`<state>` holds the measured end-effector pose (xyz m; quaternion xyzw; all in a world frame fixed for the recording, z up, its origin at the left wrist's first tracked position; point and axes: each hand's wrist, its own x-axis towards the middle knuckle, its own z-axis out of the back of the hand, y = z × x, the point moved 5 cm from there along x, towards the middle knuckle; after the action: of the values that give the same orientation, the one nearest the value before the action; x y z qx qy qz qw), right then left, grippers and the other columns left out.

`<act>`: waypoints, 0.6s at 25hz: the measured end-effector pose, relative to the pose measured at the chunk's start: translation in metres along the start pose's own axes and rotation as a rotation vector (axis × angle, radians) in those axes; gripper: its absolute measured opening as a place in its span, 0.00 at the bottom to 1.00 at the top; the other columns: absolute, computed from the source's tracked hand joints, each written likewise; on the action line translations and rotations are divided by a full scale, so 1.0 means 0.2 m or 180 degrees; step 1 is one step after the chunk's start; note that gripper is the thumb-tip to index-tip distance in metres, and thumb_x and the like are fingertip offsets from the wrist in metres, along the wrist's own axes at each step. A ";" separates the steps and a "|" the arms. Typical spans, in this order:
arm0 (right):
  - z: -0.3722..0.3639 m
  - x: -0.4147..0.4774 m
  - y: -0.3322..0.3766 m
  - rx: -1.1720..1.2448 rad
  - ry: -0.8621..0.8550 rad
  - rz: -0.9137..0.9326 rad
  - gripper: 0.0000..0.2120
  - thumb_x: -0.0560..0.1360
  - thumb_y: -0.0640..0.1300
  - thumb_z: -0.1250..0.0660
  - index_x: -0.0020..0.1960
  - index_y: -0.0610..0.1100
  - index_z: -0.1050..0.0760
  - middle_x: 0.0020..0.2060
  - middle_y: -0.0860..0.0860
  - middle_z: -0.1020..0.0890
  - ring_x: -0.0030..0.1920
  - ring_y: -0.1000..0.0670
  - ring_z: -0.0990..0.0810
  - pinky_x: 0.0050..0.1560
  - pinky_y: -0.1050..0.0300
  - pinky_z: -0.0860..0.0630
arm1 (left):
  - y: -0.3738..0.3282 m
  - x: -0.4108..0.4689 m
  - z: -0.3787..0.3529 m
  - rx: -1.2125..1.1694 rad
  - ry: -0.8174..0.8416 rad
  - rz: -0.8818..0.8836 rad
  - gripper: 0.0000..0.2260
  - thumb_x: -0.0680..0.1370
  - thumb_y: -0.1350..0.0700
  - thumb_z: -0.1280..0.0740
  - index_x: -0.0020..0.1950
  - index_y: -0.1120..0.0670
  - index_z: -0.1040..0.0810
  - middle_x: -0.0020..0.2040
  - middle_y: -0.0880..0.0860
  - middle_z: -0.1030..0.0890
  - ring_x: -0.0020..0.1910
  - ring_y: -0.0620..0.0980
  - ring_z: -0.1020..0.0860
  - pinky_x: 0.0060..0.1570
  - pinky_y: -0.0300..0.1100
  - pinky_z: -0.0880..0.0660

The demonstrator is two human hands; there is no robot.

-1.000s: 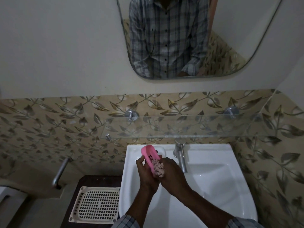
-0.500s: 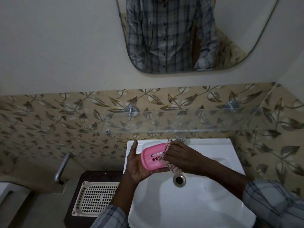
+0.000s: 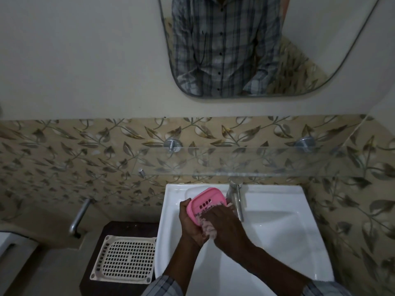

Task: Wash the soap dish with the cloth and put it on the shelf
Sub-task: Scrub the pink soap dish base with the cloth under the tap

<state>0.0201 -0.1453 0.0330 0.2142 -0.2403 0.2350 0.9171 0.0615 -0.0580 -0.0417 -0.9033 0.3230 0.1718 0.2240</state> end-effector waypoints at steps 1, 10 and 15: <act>0.02 0.02 0.00 -0.0034 0.0236 0.0217 0.18 0.56 0.31 0.23 0.45 0.41 0.15 0.42 0.45 0.14 0.43 0.44 0.14 0.52 0.42 0.17 | 0.00 0.00 0.02 -0.0046 -0.0049 -0.0013 0.37 0.72 0.39 0.39 0.72 0.65 0.29 0.64 0.67 0.25 0.60 0.65 0.24 0.63 0.56 0.27; 0.00 0.12 0.06 0.0719 0.1205 -0.1481 0.15 0.69 0.54 0.32 0.53 0.51 0.19 0.50 0.50 0.16 0.53 0.46 0.20 0.60 0.44 0.24 | 0.00 0.03 0.07 0.0165 -0.0324 -0.0630 0.28 0.73 0.41 0.38 0.59 0.62 0.19 0.53 0.63 0.19 0.56 0.62 0.21 0.62 0.53 0.25; 0.16 0.17 0.14 -0.0243 0.0792 -0.1517 0.38 0.41 0.68 0.51 0.33 0.45 0.16 0.31 0.52 0.15 0.40 0.55 0.17 0.44 0.65 0.21 | 0.00 0.03 0.03 0.0215 -0.0079 -0.0735 0.25 0.76 0.42 0.42 0.52 0.61 0.16 0.46 0.60 0.16 0.47 0.58 0.17 0.52 0.50 0.19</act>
<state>0.0212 -0.1269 0.0846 0.1995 -0.0772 0.0279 0.9765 0.0637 -0.0578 -0.0501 -0.9243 0.2196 0.1450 0.2765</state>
